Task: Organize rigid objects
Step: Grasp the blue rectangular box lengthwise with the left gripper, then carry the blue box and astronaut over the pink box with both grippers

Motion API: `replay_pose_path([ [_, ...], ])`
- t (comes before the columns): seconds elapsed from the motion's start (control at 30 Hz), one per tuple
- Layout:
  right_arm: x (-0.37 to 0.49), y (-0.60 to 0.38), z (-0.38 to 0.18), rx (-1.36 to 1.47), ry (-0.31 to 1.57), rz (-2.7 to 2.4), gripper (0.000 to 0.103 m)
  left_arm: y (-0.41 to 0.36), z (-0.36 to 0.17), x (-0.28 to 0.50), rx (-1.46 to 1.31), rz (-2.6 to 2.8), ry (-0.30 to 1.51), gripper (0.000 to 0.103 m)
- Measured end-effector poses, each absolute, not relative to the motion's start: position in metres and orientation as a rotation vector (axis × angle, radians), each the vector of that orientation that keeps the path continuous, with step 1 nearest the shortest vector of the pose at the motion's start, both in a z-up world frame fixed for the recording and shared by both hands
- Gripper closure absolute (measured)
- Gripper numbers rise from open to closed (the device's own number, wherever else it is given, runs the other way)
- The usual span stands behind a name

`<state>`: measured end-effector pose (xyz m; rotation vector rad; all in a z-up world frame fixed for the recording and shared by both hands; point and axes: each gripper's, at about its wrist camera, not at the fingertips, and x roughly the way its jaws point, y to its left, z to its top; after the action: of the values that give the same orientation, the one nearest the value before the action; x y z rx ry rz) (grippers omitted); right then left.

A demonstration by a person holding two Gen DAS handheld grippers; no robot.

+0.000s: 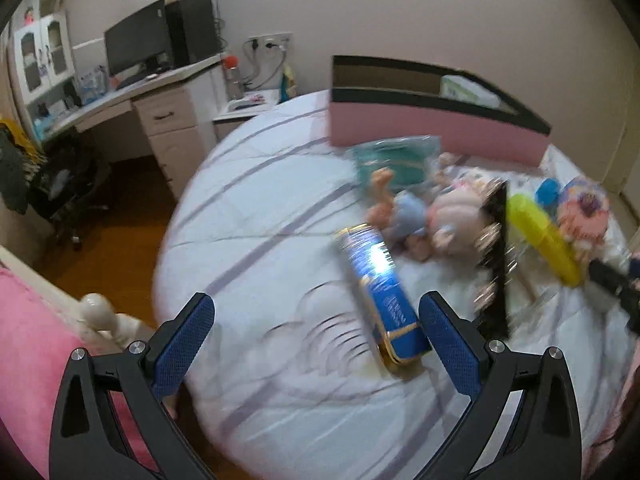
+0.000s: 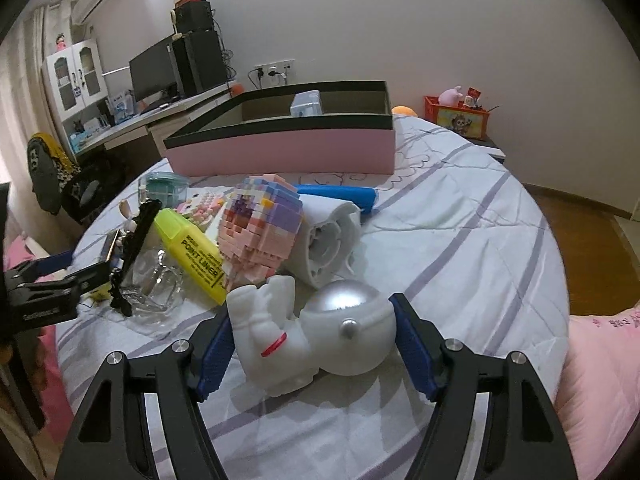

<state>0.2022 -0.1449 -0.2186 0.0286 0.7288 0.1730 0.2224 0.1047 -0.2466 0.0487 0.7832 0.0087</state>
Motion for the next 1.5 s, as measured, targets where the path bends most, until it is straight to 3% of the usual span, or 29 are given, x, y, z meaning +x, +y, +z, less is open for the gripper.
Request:
replay_pose_path([
  [0.23,0.199,-0.148,-0.218,0.025,0.726,0.148,0.029,0.100,-0.251,0.226,0.099,-0.003,0.770,0.000],
  [0.3,0.197,-0.148,-0.217,0.018,0.728,0.150,0.029,0.094,-0.255,0.231,0.116,-0.017,0.780,0.004],
  [0.4,0.198,-0.151,-0.218,0.027,0.728,0.158,0.029,0.090,-0.254,0.235,0.092,-0.077,0.767,0.026],
  [0.47,0.198,-0.152,-0.218,0.036,0.725,0.161,0.029,0.088,-0.252,0.236,0.092,-0.107,0.751,0.058],
  [0.53,0.198,-0.152,-0.218,0.032,0.723,0.162,0.029,0.089,-0.251,0.237,0.072,-0.111,0.746,0.081],
  [1.5,0.186,-0.169,-0.184,0.039,0.630,0.118,0.030,0.073,-0.203,0.215,0.023,-0.219,0.643,0.082],
])
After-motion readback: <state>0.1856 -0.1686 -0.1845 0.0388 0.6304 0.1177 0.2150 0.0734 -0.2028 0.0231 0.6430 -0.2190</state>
